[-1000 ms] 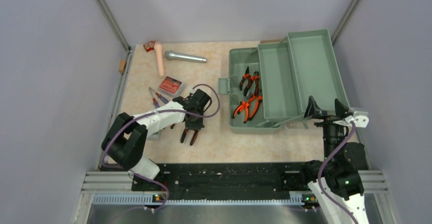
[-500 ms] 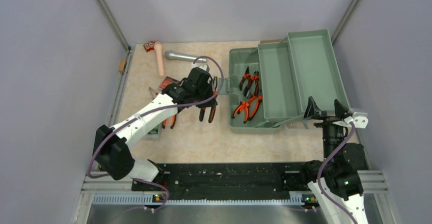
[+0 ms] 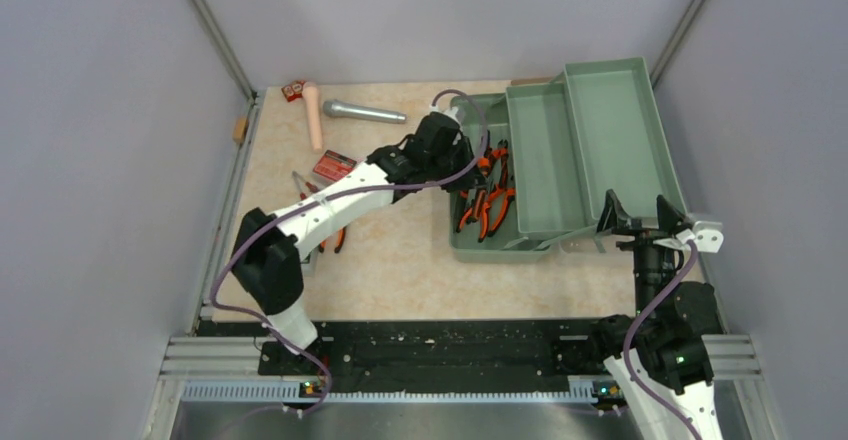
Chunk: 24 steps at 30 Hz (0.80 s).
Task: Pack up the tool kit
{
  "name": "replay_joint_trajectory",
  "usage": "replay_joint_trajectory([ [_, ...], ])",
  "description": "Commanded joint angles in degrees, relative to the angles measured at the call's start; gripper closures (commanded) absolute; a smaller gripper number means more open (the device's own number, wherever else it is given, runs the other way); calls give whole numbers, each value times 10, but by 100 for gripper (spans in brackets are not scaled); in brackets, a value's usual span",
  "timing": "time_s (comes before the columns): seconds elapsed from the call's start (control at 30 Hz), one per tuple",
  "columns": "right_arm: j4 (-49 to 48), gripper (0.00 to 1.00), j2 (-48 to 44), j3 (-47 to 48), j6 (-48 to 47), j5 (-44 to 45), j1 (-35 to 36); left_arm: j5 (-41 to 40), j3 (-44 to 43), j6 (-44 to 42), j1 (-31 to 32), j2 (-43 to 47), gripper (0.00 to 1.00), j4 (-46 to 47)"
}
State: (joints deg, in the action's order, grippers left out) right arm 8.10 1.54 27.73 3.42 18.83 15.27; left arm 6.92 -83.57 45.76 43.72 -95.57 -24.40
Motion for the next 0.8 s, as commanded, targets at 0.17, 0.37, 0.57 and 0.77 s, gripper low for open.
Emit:
replay_joint_trajectory([
  [0.17,-18,8,-5,0,-4,2,9,13,-78,59,10,-98,100,107],
  [0.37,-18,8,-2,0,-5,2,8,44,-117,61,14,-140,84,108],
  [0.57,-19,8,-2,0,-5,3,8,11,-103,26,16,-116,44,77],
  [0.77,-19,8,-2,0,-4,2,9,-48,-72,-22,12,-58,31,34],
])
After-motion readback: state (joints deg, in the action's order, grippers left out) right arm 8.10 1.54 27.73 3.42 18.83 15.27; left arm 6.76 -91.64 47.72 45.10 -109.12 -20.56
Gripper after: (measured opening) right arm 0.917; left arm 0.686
